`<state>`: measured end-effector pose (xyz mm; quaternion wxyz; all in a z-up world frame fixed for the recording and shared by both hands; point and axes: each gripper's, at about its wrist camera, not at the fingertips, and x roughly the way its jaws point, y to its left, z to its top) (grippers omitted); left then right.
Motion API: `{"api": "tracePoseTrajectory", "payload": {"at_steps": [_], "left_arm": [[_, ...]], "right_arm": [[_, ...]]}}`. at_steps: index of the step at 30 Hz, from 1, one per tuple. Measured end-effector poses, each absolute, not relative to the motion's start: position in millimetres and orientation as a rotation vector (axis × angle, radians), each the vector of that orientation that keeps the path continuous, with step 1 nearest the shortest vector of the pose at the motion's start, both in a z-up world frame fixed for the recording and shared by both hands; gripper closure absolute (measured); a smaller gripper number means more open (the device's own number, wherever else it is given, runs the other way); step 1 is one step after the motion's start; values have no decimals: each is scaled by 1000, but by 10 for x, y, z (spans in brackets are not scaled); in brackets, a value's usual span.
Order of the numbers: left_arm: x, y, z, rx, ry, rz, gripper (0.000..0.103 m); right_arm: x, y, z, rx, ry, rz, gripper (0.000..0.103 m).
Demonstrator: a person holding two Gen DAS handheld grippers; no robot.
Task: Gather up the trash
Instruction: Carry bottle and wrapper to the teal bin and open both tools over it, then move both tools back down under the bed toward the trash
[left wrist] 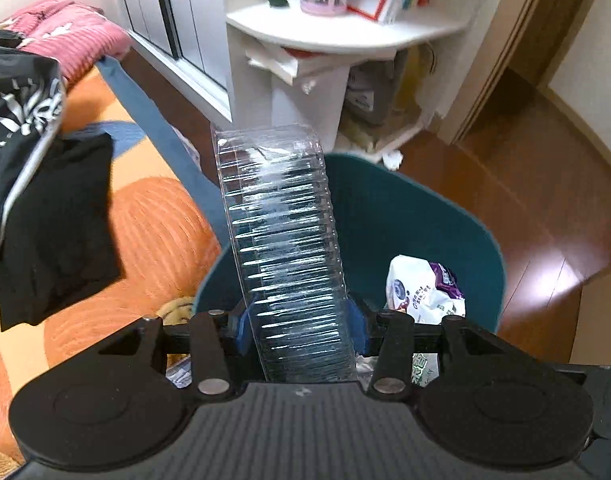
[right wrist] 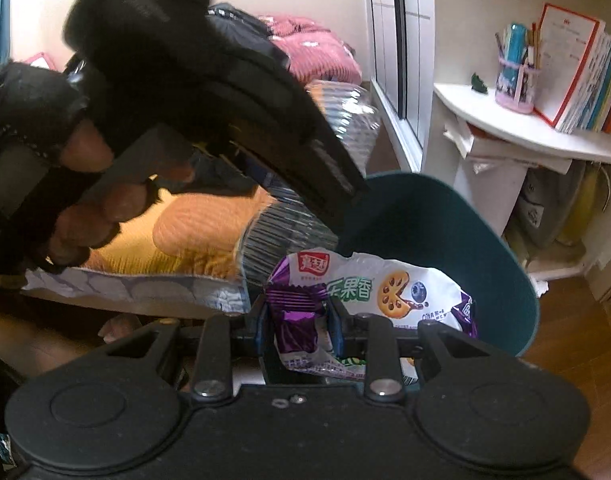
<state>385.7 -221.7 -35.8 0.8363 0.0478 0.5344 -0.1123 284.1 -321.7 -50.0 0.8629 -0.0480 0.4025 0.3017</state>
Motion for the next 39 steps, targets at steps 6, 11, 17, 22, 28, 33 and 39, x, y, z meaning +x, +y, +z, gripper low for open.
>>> {"api": "tracePoseTrajectory", "payload": {"at_steps": [6,11,17,22,28,33,39], "left_arm": [[3941,-2345,-621,130,1175,-242,56],[3933,-2459,-728,169,1197,-269,56],[3893,-2468,-789,149,1209,-269,39],[3817,-2394,-688,142,1183,-270,37],[3649,-2156,-459,95,1148,-265,37],[3401,-1889,-198,59,1101,-268,37],[3004,-1397,103,7,1046,-243,37]], "right_arm": [[2910,-3177,-617,-124,873,609,73],[2922,-3210,-679,-114,889,583,70],[2898,-3221,-686,-121,906,552,66],[2853,-3204,-627,-134,902,541,61],[2728,-3192,-451,-139,882,542,57],[2570,-3150,-236,-149,850,565,56],[2358,-2994,-17,-142,820,622,55]]}}
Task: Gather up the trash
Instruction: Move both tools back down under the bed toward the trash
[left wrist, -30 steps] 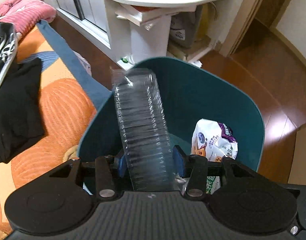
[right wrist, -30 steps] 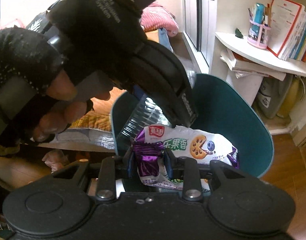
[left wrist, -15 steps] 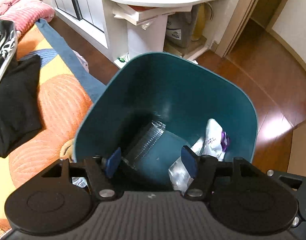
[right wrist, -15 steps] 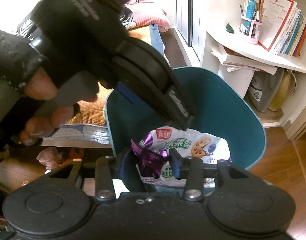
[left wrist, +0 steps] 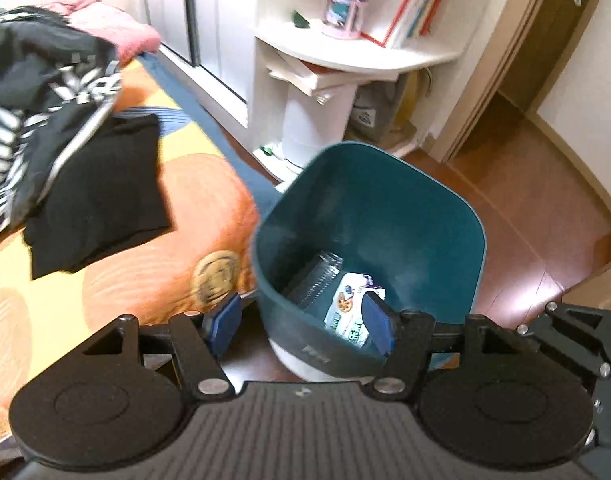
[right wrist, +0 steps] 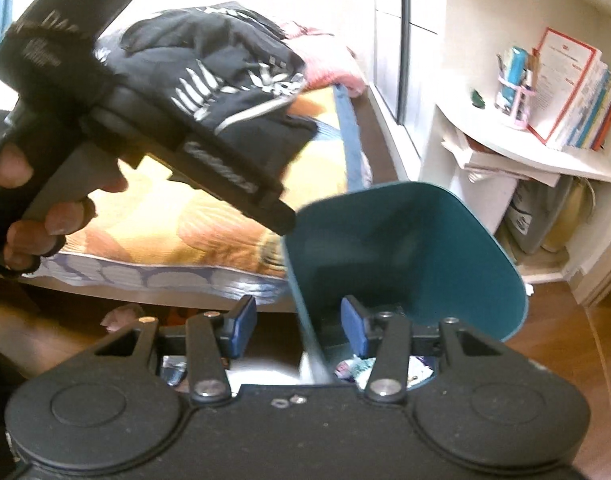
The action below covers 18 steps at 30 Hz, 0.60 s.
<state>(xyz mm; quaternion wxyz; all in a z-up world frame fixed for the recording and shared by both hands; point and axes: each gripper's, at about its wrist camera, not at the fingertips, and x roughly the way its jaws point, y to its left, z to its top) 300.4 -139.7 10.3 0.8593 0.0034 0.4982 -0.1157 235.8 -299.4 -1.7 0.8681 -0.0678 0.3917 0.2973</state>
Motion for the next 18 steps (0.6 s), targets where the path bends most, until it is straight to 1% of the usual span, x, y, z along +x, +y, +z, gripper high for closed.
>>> {"api": "tracePoseTrajectory", "payload": {"at_steps": [6,9,10,11,12,13,18], "left_arm": [[2574,-828,292,-48,1009,-186,36],[2352,-566,338,-64,990,-154,29],[2278,-474,340,-69,984,-141,28],[2197,-379,332,-75,981,-129,27],[2125,-284,314,-83,982,-116,22],[2060,-206,288,-90,983,-101,20],[1817,178,-22,-121,999,-17,17]], "right_arm": [[2132,-2696,107,-137,803,703,54],[2024,-2510,107,-131,815,757,54],[1995,-2445,90,-131,822,775,54],[1963,-2370,64,-134,831,793,54],[1936,-2293,26,-140,841,806,54],[1910,-2220,-25,-144,854,814,53],[1873,-1843,-422,-135,961,838,53]]}}
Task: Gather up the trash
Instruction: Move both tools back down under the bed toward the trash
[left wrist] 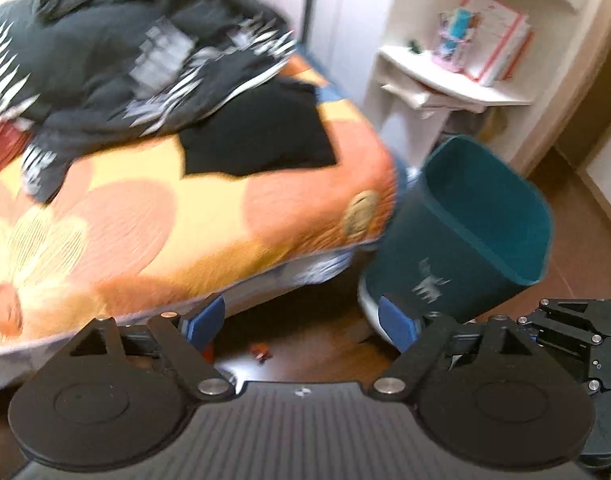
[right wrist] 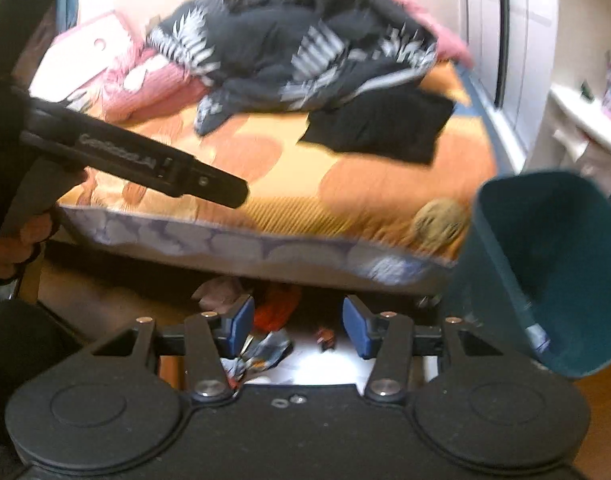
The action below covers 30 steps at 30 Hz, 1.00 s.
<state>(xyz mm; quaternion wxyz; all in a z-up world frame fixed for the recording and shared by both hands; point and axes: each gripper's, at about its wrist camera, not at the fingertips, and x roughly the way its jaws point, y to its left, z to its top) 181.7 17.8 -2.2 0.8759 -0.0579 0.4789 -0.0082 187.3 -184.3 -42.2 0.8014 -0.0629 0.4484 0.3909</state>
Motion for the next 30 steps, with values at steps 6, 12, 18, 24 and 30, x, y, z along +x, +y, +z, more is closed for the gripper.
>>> {"api": "tracePoseTrajectory", "payload": {"at_steps": [6,12,18,24,30], "left_arm": [[1695,627,-721,-156,1082,67,15],[1795,920,-1631,-197,1201,124,15],[2004,1090,-2546,-183,1336,150,15],[2166,1170,-3294,-110,1445,149,15],[2289,1262,-3905,-153,1531,148,15]], "right_arm": [[1999,-1462,-1184,-129,1127,762,53],[2188,-1204,-2121,-92,1323,649,53],[2271,-1032,-2905,-125,1474,579,53],[2360,-957,-3713,-152,1611,514,53],[2376,-883,-4331,-130,1737,458,53]]}}
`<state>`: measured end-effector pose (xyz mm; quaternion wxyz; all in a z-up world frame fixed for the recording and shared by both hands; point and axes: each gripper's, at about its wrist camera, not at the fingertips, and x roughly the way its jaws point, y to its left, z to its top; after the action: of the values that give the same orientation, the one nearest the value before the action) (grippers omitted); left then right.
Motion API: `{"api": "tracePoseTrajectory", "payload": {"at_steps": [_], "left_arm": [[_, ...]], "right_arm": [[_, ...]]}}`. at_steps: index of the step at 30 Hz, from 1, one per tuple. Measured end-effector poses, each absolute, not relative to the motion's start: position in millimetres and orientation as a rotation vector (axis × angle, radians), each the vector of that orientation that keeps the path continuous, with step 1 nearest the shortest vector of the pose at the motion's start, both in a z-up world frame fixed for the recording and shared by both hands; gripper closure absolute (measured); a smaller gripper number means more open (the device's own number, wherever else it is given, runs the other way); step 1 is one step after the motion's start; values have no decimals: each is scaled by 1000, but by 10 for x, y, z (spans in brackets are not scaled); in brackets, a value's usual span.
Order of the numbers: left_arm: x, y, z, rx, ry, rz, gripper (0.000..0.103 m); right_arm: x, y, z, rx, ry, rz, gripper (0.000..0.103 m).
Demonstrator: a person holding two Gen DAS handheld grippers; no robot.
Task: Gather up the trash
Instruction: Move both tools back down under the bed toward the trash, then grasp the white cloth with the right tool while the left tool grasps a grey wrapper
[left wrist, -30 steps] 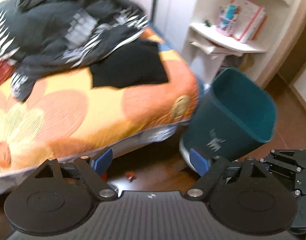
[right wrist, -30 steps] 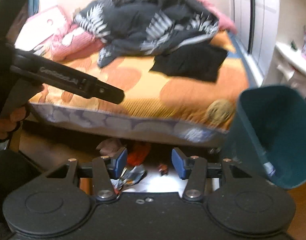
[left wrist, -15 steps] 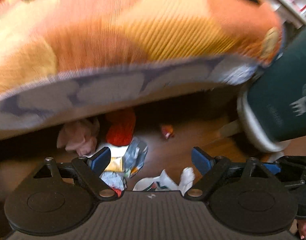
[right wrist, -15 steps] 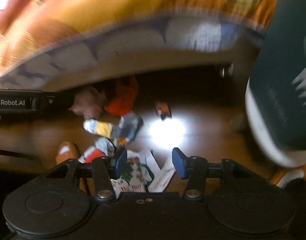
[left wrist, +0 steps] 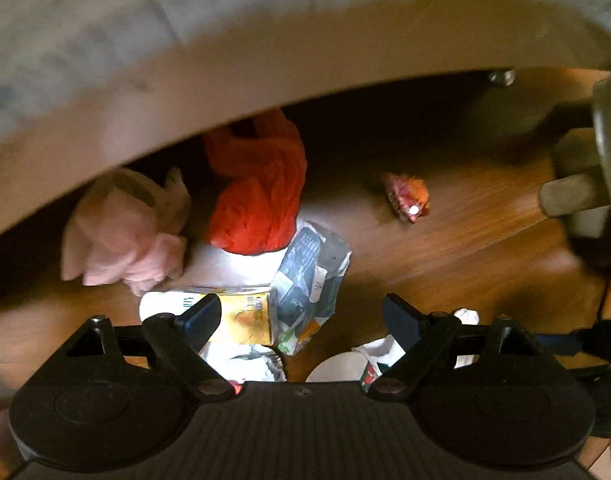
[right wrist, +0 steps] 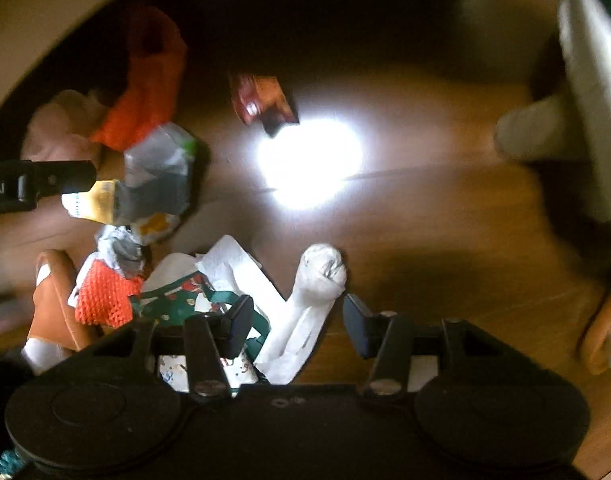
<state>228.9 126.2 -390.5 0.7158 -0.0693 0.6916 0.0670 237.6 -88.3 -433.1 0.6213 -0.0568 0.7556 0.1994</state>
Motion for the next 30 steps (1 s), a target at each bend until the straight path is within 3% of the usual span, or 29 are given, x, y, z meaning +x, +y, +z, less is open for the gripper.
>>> {"api": "tracePoseTrajectory", "payload": {"at_steps": [13,18,22,27,30], "left_arm": [[2392,1180,-4765,-90,1634,49,17],[2396,1176,-4915,-98,1658,37,35],[2415,1182,-4981,-110,1666,27,56],[2441,1184,-5015,-132,1676,19,86],[2435,1157,-4968,-139,1677,3,91]], "right_arm": [[2370,-879,-5093,-92,1880,374,55],[2366,-798,-5186,-121,1881,376,56],[2371,-743,-5230,-162,1877,383,80],[2391,-713,-5169,-208,1855,410,87],[2395,-658,-5041,-245,1826,418,89]]}}
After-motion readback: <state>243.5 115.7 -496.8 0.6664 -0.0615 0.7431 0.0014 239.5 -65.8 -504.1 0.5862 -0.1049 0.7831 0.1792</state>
